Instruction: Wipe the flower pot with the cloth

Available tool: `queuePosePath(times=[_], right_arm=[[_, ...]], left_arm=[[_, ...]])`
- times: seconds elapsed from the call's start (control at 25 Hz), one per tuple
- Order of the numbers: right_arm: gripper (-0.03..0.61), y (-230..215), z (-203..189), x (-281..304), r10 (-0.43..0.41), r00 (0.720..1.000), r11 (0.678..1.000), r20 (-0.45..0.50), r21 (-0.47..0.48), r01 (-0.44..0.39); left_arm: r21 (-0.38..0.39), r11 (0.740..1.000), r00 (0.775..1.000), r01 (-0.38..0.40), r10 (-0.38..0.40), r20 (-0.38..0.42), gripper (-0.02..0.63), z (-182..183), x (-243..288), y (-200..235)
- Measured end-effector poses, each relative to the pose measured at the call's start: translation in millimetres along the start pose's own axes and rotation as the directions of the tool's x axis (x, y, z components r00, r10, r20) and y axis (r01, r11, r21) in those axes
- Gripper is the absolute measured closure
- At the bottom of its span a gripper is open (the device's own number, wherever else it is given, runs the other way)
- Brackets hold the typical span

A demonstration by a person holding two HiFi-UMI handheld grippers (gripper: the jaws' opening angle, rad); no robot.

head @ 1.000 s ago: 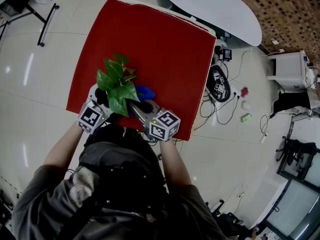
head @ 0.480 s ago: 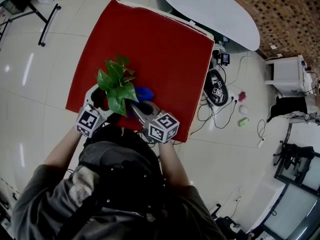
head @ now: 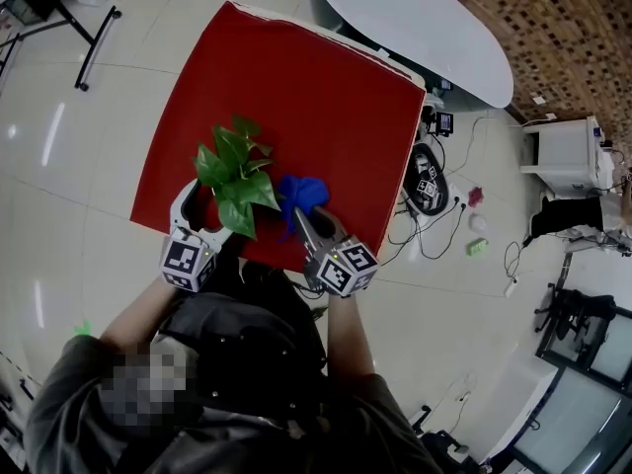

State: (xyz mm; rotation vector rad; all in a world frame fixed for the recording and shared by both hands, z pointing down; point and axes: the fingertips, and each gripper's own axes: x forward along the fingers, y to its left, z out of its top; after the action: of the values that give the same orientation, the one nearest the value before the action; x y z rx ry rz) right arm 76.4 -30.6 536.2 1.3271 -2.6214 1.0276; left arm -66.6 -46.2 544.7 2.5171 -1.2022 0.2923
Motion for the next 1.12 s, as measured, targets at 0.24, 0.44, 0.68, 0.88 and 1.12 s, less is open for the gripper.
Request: queuePosePath(times=[0.24, 0.44, 0.68, 0.88, 1.12], right_arm=[[0.526, -15, 14, 2, 0.050, 0.999, 0.998, -0.003, -0.046, -0.050], [0.526, -19, 18, -3, 0.137, 0.990, 0.987, -0.042, -0.077, -0.140], [0.526, -14, 17, -14, 0.210, 0.976, 0.974, -0.060, -0.076, -0.214], [0.526, -12, 9, -23, 0.236, 0.967, 0.967, -0.093, -0.074, -0.244], [0.526, -14, 8, -24, 0.245, 0.963, 0.964, -0.109, -0.079, -0.254]], left_arm=[[-0.014, 0.988, 0.988, -0.154, 0.154, -0.001, 0.132, -8, 5, -4], [-0.085, 0.963, 0.966, -0.257, 0.257, -0.014, 0.132, -17, 8, -32], [-0.131, 0.889, 0.897, -0.439, 0.441, -0.011, 0.133, -6, 26, -29], [-0.160, 0.842, 0.852, -0.516, 0.524, 0.010, 0.132, 1, 33, -20], [-0.102, 0.849, 0.852, -0.518, 0.523, 0.026, 0.133, 6, 31, -13]])
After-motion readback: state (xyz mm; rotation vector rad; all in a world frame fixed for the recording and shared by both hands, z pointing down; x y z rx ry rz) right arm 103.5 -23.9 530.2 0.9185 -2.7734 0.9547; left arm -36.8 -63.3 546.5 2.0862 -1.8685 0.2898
